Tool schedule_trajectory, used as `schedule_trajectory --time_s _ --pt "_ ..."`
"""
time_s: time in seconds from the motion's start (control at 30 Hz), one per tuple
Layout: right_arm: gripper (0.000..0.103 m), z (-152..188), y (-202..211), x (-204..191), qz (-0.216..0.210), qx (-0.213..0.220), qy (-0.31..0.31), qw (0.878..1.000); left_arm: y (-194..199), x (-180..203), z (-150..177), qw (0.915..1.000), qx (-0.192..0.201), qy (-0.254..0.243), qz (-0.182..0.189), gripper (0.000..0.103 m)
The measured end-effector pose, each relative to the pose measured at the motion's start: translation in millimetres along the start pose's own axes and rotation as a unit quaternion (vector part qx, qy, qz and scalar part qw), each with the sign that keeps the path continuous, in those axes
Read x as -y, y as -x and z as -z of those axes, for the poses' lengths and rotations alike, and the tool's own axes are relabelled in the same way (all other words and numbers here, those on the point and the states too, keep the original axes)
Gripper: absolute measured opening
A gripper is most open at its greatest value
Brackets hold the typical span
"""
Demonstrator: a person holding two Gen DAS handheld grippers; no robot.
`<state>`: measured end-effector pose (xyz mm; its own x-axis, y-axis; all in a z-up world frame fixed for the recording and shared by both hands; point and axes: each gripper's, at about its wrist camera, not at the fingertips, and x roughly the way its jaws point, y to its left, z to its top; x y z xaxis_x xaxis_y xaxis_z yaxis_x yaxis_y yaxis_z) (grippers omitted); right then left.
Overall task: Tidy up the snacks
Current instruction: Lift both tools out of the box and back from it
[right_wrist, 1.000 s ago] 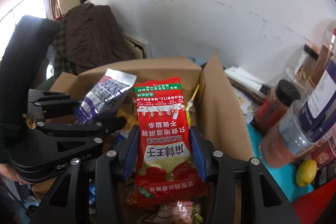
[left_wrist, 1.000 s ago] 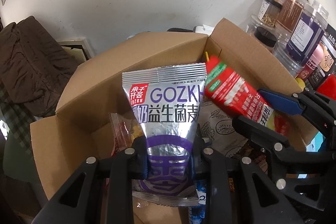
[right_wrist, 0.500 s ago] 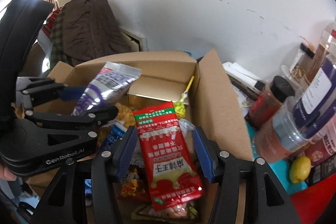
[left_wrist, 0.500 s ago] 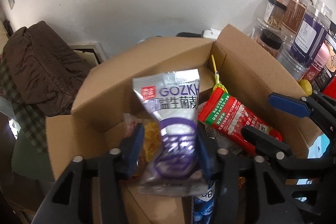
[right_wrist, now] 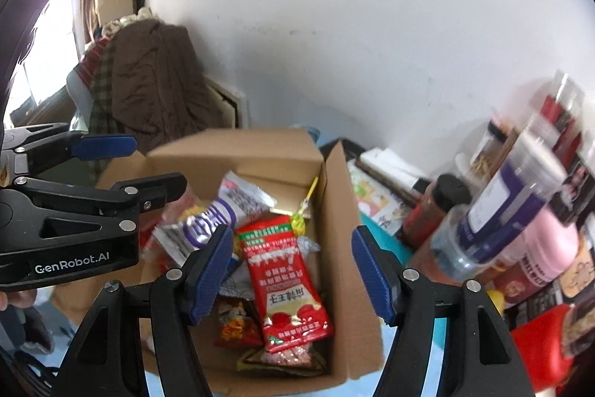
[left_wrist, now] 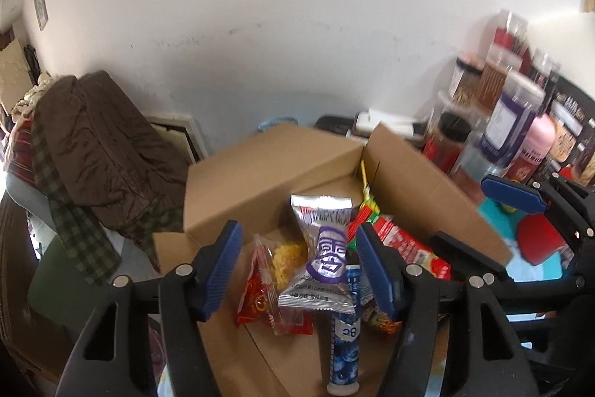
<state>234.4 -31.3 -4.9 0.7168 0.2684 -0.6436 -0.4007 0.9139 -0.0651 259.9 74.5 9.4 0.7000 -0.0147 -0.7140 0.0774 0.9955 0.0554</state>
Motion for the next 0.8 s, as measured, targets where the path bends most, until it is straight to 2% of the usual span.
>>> schedule_trajectory --time_s 0.3,0.63,0.7,0.8 --pt "0.067 -15 68 -8 0.012 0.066 -0.002 0.998 68 -8 -7 0.9979 0.064 0.012 0.003 0.063" --pt "0.073 -8 140 -20 0.011 0.12 -0.002 0.993 140 -4 13 0.9928 0.119 0.013 0.002 0.064" --pt "0.076 -4 155 -25 0.011 0.131 -0.001 0.991 153 -4 18 0.9915 0.129 0.015 0.003 0.084" --pt "0.082 3 175 -31 0.014 0.145 0.0 0.989 174 -2 30 0.9879 0.154 0.017 -0.002 0.093"
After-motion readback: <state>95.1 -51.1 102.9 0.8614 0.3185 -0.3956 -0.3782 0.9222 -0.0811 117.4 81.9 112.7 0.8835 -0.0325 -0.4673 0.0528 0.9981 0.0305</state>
